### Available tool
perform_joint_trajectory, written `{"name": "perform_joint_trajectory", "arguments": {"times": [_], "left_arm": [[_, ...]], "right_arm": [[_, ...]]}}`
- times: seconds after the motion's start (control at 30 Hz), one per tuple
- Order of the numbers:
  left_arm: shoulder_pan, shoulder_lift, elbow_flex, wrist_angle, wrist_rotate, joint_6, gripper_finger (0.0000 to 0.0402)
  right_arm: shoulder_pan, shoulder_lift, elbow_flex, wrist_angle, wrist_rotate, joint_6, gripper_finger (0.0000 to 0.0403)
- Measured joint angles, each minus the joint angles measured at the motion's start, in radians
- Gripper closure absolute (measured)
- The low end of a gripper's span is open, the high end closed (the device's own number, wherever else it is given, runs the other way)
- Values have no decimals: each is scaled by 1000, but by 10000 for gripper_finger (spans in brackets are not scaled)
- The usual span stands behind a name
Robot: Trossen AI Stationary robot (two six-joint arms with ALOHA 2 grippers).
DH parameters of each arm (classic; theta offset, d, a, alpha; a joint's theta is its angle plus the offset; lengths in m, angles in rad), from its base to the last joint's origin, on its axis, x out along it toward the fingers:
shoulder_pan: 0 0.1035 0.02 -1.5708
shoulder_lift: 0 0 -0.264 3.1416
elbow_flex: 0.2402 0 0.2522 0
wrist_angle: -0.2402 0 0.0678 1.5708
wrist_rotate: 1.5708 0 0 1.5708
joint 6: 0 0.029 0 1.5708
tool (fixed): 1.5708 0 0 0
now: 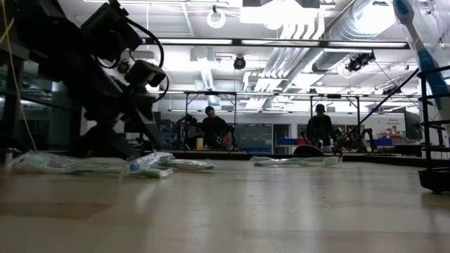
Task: Pick & Place toothbrushing station
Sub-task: Put the blue toothbrush into the top section of the black wire organizer
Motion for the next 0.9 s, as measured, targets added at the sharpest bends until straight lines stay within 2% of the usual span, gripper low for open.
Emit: {"name": "perform_joint_trajectory", "arguments": {"times": [0.23, 0.43, 0.9], "left_arm": [[-10, 94, 4, 147, 14, 0, 206], [-7, 128, 8, 204, 36, 1, 210], [-6, 126, 6, 203, 49, 2, 320]], "right_arm": [[0, 0, 0, -1, 1, 2, 275], [0, 0, 0, -10, -1, 5, 275], [0, 0, 0, -10, -1, 6, 275]]}}
